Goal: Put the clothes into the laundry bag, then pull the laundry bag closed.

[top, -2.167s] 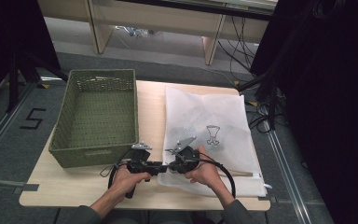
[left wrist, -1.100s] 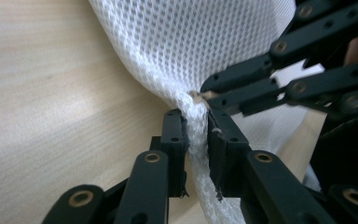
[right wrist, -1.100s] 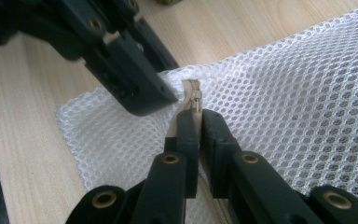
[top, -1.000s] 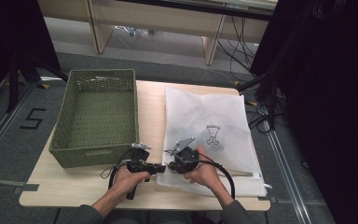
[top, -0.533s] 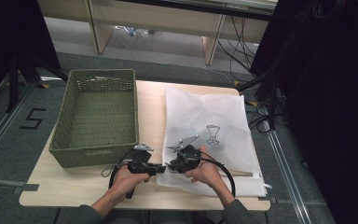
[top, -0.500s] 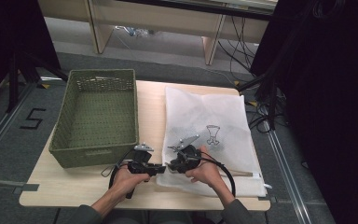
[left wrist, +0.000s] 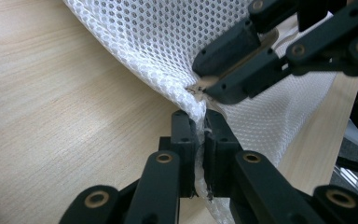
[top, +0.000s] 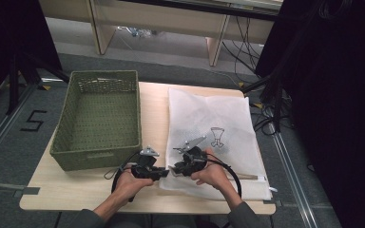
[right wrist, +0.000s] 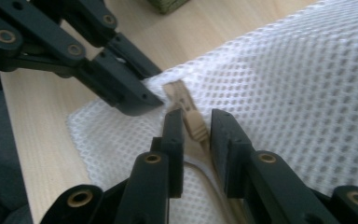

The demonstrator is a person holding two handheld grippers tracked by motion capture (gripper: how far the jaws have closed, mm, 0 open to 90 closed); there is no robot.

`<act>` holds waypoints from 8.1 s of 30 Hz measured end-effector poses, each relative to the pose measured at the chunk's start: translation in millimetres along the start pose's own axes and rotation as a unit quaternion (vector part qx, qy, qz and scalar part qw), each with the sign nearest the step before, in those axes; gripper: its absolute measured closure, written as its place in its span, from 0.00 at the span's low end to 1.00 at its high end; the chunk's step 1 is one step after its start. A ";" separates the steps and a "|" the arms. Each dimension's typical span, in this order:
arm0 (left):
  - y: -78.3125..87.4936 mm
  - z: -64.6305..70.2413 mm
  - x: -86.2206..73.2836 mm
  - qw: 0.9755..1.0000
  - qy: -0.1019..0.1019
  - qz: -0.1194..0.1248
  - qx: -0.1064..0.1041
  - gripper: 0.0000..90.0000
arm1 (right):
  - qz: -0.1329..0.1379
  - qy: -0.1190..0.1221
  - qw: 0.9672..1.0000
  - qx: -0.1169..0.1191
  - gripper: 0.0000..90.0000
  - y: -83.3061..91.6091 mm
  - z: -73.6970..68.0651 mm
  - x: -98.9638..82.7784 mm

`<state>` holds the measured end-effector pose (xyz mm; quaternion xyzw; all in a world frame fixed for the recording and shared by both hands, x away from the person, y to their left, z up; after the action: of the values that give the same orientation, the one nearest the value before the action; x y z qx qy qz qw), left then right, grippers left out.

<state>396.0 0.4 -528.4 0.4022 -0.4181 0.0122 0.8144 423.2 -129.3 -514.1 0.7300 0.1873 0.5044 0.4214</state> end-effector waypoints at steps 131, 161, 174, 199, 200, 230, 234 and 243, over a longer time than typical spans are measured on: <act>8.1 12.1 8.7 0.999 -0.027 0.030 0.010 0.95 | -0.027 0.016 0.999 -0.017 0.96 11.8 -16.7 -2.9; 12.7 11.4 8.2 0.999 -0.041 0.031 0.004 0.94 | 0.007 -0.018 0.999 0.039 0.87 12.4 -15.8 -2.9; 10.7 8.2 8.8 0.999 -0.020 0.029 -0.014 0.87 | 0.003 0.009 0.999 0.047 0.92 12.3 -12.3 -3.6; 8.4 5.8 11.6 0.999 -0.006 0.037 -0.004 0.94 | -0.006 -0.014 0.999 0.033 0.92 5.2 -12.8 -3.3; 8.3 6.2 11.8 0.999 -0.009 0.038 0.000 0.94 | -0.007 -0.015 1.000 0.026 0.92 5.8 -13.2 -3.0; 19.3 5.7 13.9 0.999 -0.006 0.052 0.010 0.94 | -0.087 0.020 0.994 -0.062 0.92 25.9 -8.9 -28.7; 20.3 5.9 14.2 0.999 -0.008 0.051 0.010 0.94 | -0.090 0.017 0.993 -0.071 0.92 32.2 -5.6 -36.8; 20.8 7.0 13.4 0.999 -0.010 0.049 0.010 0.94 | -0.099 -0.001 0.991 -0.095 0.92 50.0 4.8 -58.7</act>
<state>392.6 5.5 -503.4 0.3895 -0.4451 0.0527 0.8046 395.2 -201.1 -508.5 0.6648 0.2097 0.4751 0.5370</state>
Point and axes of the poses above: each handheld gripper's, and its own axes: y roughly backward along the jaws, x roughly out of its top, z roughly to its right, the point moved 6 cm from there along -y, roughly forward along the jaws, and after that the axes turned 2 degrees about x, right-handed, at the moved point
